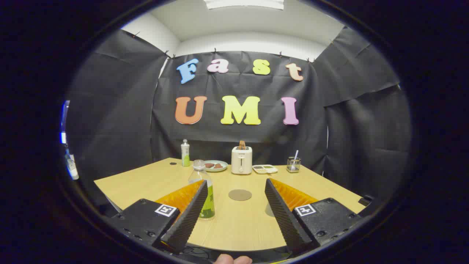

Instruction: Take the bottle from table, then pour the juice into the cup, finally place the bottle on the coaster

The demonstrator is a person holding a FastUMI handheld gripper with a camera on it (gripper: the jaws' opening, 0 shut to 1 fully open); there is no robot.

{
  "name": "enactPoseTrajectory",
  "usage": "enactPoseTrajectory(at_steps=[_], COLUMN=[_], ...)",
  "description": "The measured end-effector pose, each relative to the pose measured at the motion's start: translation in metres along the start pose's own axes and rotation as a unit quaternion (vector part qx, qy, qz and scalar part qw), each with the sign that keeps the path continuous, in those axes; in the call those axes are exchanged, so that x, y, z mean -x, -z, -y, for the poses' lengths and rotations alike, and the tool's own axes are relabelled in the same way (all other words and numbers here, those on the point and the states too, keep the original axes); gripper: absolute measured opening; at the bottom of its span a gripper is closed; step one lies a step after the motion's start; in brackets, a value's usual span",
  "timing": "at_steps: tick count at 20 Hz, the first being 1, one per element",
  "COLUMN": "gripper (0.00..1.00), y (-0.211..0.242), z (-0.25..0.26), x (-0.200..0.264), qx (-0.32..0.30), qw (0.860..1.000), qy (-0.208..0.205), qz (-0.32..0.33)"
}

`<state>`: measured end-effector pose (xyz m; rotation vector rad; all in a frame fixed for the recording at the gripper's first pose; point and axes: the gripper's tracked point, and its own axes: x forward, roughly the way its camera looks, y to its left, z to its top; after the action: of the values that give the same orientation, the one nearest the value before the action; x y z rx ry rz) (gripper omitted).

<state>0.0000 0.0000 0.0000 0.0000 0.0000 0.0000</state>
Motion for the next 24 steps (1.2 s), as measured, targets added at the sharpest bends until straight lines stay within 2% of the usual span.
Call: enactPoseTrajectory(at_steps=[13, 16, 24], gripper=[1.00, 1.00, 1.00], y=[0.003, 0.005, 0.011], z=[-0.043, -0.054, -0.053], x=[-0.002, -0.005, -0.014], qx=[0.028, 0.017, 0.001], qw=[0.999, 0.999, 0.999], qy=[-0.036, -0.049, -0.033], qz=[-0.011, -0.009, -0.005])
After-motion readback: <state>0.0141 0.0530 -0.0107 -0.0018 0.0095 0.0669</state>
